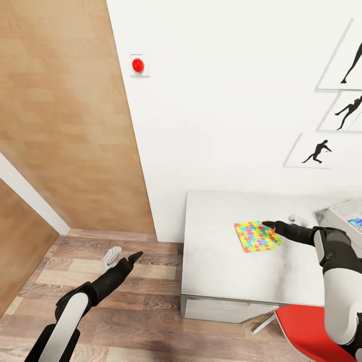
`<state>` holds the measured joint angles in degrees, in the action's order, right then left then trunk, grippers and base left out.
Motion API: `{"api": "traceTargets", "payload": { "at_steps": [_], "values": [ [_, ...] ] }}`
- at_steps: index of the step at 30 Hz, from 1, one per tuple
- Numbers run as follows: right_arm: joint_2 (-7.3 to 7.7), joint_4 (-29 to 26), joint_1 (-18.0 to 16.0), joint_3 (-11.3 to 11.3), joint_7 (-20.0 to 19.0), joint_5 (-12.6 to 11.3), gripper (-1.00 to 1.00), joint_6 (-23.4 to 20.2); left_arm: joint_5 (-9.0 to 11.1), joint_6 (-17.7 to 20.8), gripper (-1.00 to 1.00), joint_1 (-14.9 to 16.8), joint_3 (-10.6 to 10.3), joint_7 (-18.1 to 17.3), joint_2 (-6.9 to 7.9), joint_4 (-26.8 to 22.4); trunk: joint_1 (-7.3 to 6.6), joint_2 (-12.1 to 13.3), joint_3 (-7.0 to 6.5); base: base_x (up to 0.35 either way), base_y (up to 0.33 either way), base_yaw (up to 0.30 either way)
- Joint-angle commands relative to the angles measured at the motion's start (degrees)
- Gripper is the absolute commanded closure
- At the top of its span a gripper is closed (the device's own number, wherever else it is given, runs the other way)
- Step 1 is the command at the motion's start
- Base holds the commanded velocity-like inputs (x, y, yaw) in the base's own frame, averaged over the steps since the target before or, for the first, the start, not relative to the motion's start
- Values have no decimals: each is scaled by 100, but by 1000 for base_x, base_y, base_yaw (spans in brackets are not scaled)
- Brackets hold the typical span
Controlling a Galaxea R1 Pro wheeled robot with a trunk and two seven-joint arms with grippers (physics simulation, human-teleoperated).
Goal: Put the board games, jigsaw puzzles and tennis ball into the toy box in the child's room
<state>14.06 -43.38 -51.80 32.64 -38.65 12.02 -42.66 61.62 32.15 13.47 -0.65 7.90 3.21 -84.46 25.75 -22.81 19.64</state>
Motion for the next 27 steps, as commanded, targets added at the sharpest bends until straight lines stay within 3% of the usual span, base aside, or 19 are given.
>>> {"api": "traceTargets", "payload": {
  "at_steps": [1,12,27],
  "values": [
    [-3,-5,-7,23,-53,60,-100,-18,60,10,-100,4,-7,54,4,-9,3,-11,10,-2,0,0],
    [78,-40,-13,58,-47,56,-100,-15,60,10,-100,3,-12,54,4,-9,3,-11,10,0,0,0],
    [128,77,-14,363,-29,83,-100,-14,60,10,-100,4,-14,54,0,-11,3,-11,10,0,0,0]
  ]
}}
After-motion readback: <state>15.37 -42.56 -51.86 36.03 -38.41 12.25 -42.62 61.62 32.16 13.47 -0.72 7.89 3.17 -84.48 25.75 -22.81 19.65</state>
